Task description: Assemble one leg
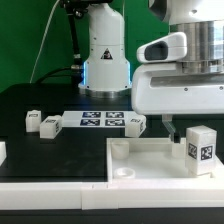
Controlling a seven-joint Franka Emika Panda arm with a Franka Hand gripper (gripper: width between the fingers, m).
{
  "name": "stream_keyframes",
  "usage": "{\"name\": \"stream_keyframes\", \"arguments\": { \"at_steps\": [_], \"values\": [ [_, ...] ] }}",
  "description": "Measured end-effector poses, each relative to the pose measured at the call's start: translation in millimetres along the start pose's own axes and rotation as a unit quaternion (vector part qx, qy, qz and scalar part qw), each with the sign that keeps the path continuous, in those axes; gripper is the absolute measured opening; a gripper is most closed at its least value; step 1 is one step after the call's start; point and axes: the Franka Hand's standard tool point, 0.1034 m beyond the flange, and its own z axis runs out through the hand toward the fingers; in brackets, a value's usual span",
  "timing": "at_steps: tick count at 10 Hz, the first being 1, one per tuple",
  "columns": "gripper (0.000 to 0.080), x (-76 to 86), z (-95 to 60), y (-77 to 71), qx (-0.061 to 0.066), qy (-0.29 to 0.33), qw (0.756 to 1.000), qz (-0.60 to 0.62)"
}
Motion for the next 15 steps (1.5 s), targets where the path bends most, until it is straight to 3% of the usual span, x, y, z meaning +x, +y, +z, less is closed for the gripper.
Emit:
{"name": "stream_keyframes", "arguments": {
  "at_steps": [3,4,5,6,7,8,10,12,13,15],
  "values": [
    [0.0649,2.2,-0.5,6.4,-0.007,0.001,0.987,-0.158],
    [0.0649,2.0,-0.3,6.3,-0.006,0.001,0.989,-0.149],
    [0.0512,2.0,-0.1,6.4,-0.006,0.001,0.989,-0.148],
    [0.0512,1.9,0.0,6.4,-0.006,0.001,0.99,-0.139],
    [0.0374,1.9,0.1,6.5,-0.006,0.001,0.992,-0.13],
    [0.0289,1.8,0.2,6.8,-0.006,0.001,0.992,-0.13],
    [0.029,0.2,1.3,5.4,-0.002,0.001,1.0,0.013],
    [0.029,0.5,1.6,7.1,-0.001,0.001,0.986,0.164],
    [0.029,0.2,1.9,7.9,0.001,-0.001,0.969,0.246],
    [0.0291,-0.7,2.5,8.0,0.001,-0.002,0.907,0.421]
  ]
}}
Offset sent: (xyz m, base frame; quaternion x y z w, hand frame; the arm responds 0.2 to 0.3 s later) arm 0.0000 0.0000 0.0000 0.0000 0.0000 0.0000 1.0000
